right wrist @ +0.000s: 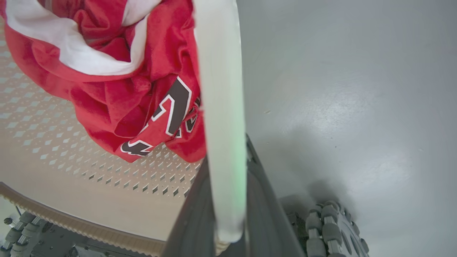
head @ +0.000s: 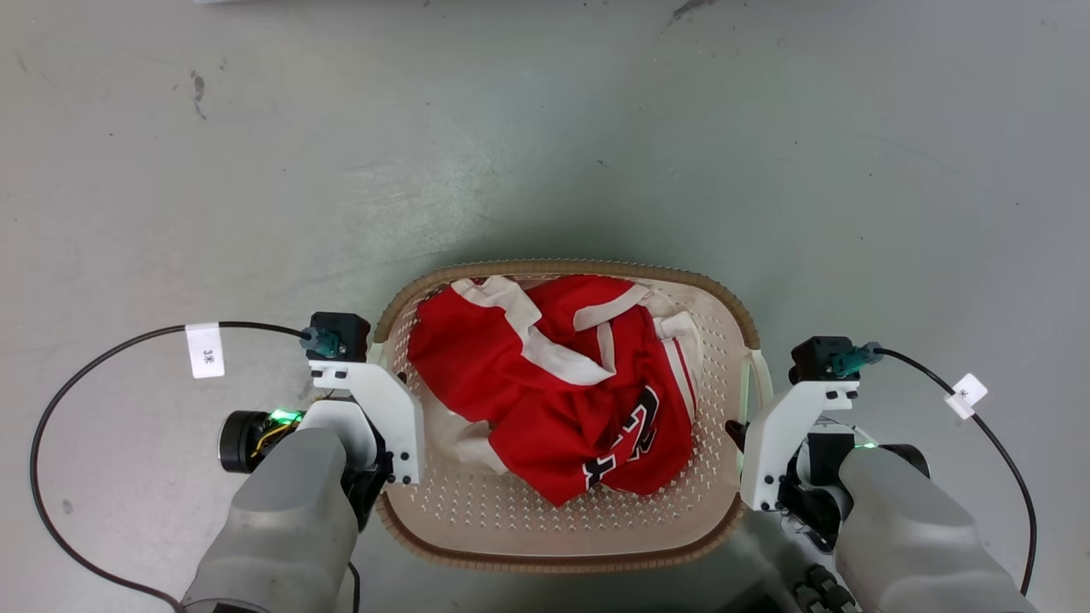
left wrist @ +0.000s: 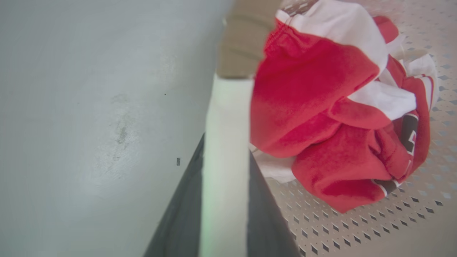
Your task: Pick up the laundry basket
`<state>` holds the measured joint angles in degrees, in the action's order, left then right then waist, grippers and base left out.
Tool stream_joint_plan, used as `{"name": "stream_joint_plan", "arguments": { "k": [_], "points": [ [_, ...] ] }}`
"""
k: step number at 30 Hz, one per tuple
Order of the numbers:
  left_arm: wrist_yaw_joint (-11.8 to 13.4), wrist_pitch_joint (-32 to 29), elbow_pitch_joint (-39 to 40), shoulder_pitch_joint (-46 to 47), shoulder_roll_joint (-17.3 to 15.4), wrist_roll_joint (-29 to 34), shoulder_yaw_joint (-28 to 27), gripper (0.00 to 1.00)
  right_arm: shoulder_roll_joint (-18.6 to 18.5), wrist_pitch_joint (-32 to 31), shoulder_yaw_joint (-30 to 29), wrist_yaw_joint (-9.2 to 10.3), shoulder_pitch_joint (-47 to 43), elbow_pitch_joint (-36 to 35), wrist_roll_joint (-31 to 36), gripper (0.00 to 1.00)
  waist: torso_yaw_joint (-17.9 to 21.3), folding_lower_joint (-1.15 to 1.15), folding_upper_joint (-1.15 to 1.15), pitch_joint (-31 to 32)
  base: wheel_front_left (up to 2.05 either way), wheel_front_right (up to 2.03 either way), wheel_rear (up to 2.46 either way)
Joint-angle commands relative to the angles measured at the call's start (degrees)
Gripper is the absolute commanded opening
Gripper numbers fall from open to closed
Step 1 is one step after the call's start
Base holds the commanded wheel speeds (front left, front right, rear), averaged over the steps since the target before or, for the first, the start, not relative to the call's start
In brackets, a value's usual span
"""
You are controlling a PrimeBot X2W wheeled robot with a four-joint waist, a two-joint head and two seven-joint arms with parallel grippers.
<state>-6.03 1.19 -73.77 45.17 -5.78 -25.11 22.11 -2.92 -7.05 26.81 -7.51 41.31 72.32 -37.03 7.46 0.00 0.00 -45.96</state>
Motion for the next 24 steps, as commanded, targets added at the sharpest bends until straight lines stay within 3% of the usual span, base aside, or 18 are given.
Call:
{"name": "stream_joint_plan", "arguments": {
  "k": [1, 13, 24],
  "points": [
    [-0.07, -0.34, -0.06, -0.08, -0.22, -0.55, -0.05, 0.0, 0.06, 0.02, 0.48, 0.04, 0.4, 0.16, -0.75, 0.0, 0.0, 0.0, 0.0, 0.28, 0.0, 0.0, 0.0],
    [-1.01, -8.73, -0.08, -3.04, 1.5, -3.36, 0.44, 0.0, -0.01, -3.2, 2.21, 0.03, -1.46, 1.28, -2.78, 0.0, -0.77, 0.0, 0.0, 7.48, 0.0, 0.0, 0.0],
    [-1.48, -20.04, -0.06, -4.51, 2.38, -5.49, 1.5, 0.0, -2.1, -11.89, 2.76, 0.04, -2.77, 1.48, -3.41, 0.0, -1.27, 0.0, 0.0, 16.06, 0.0, 0.0, 0.0]
  ]
}}
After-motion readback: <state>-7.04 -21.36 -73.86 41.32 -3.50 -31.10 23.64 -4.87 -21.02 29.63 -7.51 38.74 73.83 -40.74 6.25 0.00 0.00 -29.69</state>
